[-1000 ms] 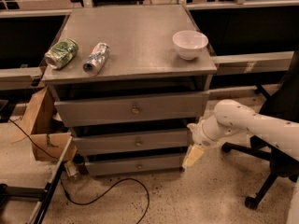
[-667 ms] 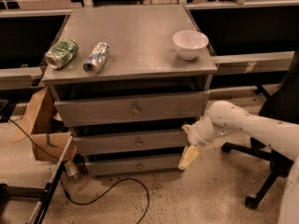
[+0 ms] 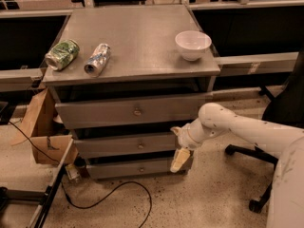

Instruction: Open middle drawer

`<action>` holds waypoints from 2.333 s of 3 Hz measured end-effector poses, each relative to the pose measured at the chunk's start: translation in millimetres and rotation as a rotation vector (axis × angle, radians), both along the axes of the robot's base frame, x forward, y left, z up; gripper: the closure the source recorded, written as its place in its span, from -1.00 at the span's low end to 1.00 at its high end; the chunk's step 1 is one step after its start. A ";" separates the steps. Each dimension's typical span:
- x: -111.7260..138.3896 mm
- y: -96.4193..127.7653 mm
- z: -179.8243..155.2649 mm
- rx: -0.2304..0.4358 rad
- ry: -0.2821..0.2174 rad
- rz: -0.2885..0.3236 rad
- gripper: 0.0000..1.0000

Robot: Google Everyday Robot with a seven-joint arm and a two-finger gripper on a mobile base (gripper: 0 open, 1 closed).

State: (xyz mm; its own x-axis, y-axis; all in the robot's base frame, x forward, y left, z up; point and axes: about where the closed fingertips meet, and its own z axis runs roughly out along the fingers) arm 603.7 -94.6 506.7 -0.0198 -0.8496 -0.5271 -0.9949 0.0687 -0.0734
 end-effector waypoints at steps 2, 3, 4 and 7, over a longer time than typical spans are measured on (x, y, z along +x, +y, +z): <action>20.2 40.4 -18.0 0.069 -0.012 0.064 -1.00; 30.4 48.3 -30.7 0.103 -0.020 0.058 -1.00; 39.2 58.9 -37.0 0.145 -0.062 0.055 -1.00; 47.1 90.3 -61.2 0.128 -0.066 0.090 -0.78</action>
Offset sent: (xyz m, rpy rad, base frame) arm 0.0408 0.0571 -0.0343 0.1132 -0.0107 0.0733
